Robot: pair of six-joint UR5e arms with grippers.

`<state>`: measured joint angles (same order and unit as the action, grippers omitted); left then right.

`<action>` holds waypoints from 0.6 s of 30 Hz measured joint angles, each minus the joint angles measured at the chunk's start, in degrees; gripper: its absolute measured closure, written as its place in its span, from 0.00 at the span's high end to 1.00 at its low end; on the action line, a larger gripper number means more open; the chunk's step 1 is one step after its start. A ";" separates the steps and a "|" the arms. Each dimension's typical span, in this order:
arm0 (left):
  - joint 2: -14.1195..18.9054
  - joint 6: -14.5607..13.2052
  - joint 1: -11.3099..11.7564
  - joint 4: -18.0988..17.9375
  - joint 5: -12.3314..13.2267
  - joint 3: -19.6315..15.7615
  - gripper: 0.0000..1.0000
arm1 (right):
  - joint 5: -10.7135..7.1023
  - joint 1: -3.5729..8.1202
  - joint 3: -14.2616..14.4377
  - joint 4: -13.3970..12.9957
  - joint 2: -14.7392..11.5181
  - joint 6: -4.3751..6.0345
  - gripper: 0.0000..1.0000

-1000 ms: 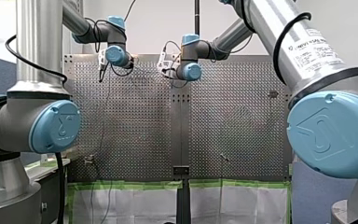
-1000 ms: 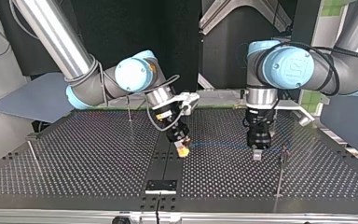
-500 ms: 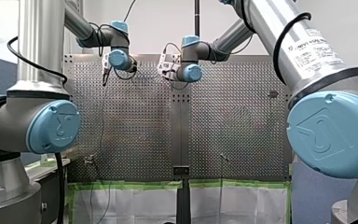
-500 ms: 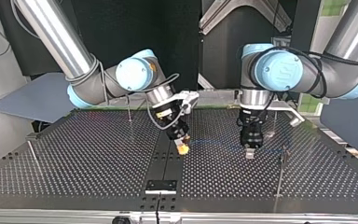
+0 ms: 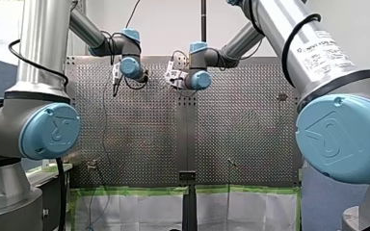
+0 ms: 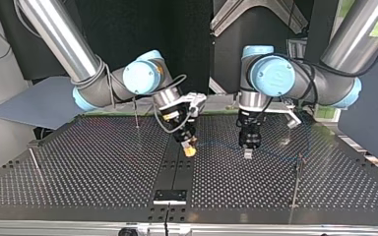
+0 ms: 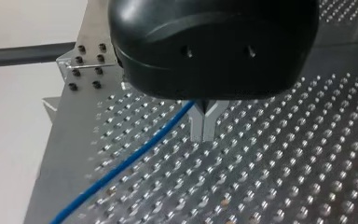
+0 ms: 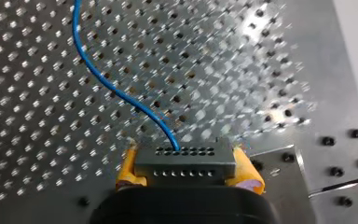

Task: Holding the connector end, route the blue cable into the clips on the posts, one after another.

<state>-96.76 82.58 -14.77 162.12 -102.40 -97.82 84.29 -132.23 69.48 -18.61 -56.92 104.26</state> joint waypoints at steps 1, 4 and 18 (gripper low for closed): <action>-0.36 0.04 -0.33 0.05 -0.24 -0.02 0.00 | -0.01 0.10 0.32 0.00 0.08 0.00 0.00; -1.46 0.02 -1.32 0.27 -0.97 -0.01 0.00 | -0.05 0.35 1.26 0.00 0.44 -0.01 0.00; -5.11 2.87 -7.28 -3.38 -5.11 -0.83 0.00 | 0.93 1.97 6.66 -0.60 1.53 -1.08 0.00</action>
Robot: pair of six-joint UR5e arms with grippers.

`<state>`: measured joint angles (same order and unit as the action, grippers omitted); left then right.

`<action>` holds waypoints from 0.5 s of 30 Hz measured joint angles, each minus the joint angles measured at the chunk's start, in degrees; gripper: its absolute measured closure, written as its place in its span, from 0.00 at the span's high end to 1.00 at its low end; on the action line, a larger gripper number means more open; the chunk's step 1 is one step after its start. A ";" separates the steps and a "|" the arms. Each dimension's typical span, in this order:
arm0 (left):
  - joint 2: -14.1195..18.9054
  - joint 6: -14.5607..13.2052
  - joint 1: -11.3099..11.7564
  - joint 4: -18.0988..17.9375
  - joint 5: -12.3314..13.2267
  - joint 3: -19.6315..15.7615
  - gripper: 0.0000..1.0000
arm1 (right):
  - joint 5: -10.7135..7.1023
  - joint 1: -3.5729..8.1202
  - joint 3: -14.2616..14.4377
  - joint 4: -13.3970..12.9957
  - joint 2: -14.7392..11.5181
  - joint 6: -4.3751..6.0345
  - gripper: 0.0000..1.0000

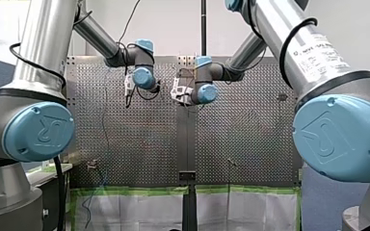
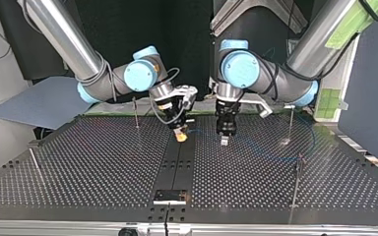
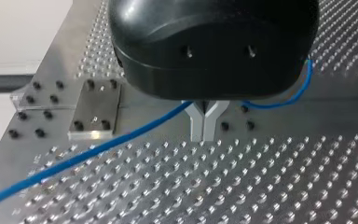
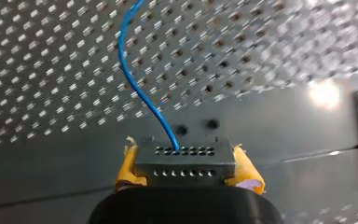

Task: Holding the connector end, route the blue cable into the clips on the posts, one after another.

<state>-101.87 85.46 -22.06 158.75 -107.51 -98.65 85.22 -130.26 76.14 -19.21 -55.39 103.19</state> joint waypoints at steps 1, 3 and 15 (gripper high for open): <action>-0.03 0.06 -0.16 -0.32 -0.05 -0.45 0.00 | 0.07 0.07 0.36 -0.12 0.07 -0.02 0.00; -0.06 0.19 -0.28 -1.01 -0.08 -1.24 0.00 | 0.21 0.19 1.06 -0.57 0.18 -0.05 0.00; -3.96 -0.17 -0.99 -4.51 -0.08 -4.78 0.00 | 0.67 1.15 4.90 -3.54 0.54 -0.12 0.00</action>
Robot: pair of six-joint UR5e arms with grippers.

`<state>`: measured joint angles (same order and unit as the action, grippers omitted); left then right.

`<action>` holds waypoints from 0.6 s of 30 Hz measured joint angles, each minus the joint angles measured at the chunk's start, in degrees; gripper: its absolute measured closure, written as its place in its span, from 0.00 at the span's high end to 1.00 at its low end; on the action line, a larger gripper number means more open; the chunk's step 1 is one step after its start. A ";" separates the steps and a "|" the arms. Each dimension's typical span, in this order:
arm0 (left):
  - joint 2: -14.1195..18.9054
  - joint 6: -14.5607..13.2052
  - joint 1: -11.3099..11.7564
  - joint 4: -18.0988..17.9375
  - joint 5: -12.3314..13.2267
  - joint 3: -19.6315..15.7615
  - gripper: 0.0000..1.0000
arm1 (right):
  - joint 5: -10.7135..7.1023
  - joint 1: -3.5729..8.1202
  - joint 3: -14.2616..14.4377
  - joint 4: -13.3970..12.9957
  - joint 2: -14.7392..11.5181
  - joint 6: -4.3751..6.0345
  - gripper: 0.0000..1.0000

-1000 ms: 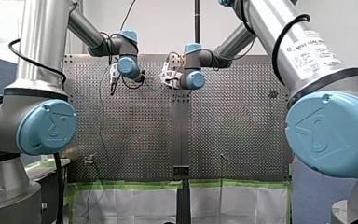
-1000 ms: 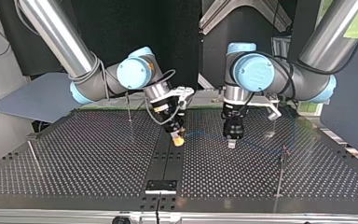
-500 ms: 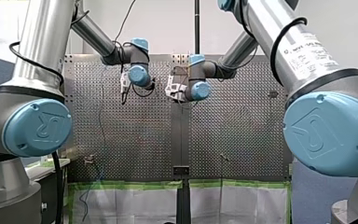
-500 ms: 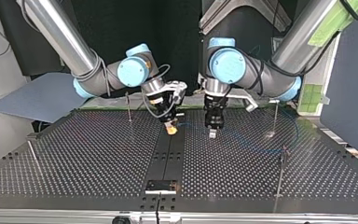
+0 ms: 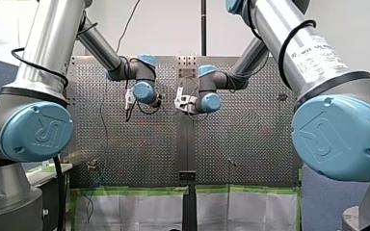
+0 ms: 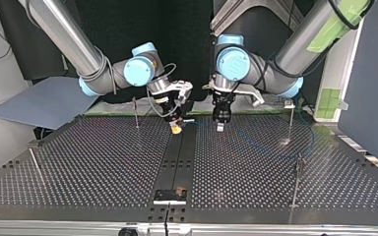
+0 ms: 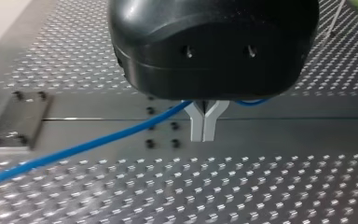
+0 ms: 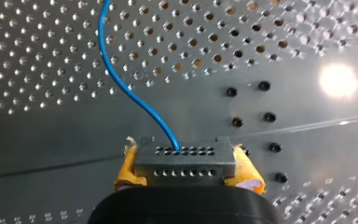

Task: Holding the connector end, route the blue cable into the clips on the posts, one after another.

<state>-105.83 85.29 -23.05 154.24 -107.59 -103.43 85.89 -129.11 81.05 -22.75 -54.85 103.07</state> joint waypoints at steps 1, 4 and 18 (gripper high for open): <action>-0.62 -0.04 -0.18 -0.24 0.00 -0.02 0.00 | 0.02 0.10 0.25 -0.18 0.01 -0.02 0.00; -2.11 0.03 -0.73 -1.05 -0.01 -0.03 0.00 | 0.08 0.38 0.98 -0.61 0.12 -0.30 0.00; -8.82 1.52 -2.20 -6.03 0.64 -0.08 0.00 | 1.31 1.83 5.52 -4.47 3.07 -1.43 0.00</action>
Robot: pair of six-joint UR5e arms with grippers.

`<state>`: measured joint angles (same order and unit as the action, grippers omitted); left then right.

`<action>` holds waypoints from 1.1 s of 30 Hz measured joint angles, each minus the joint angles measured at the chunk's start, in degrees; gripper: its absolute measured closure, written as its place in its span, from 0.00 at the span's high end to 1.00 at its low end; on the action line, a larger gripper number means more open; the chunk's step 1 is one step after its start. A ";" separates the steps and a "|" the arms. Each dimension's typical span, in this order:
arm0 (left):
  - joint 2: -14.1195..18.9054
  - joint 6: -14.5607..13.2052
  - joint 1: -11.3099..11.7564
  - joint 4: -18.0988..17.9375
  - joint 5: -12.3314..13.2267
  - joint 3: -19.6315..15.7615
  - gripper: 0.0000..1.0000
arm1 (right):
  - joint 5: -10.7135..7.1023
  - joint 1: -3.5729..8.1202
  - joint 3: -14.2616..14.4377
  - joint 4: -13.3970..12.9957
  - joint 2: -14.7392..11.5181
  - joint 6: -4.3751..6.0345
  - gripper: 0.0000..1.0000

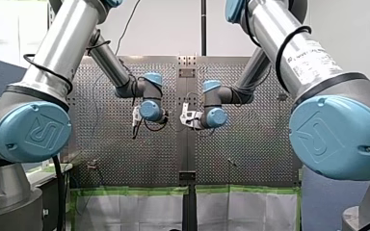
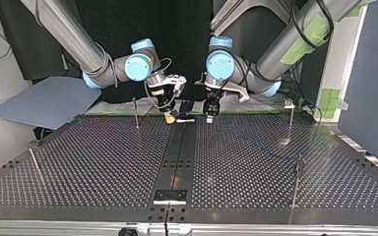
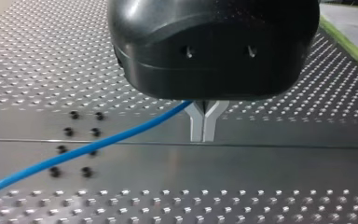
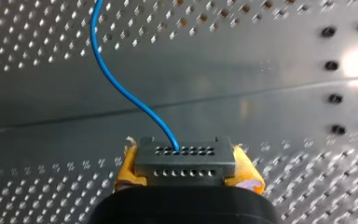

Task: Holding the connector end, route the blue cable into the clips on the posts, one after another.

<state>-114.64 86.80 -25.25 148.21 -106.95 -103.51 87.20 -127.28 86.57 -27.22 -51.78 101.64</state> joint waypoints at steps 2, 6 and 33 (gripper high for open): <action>-1.02 0.52 -0.16 -0.68 0.25 0.00 0.00 | 0.25 0.15 0.32 -0.69 0.41 -0.05 0.00; -3.07 1.23 -0.35 -2.34 0.86 0.00 0.00 | 0.40 0.28 0.63 -1.28 1.49 -0.12 0.00; -11.77 3.61 -3.67 -8.16 1.41 0.00 0.00 | -0.27 4.20 6.19 -9.80 7.59 -0.35 0.00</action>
<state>-126.41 90.41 -28.92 140.04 -105.54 -103.51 86.93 -123.08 92.76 -37.02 -44.19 101.29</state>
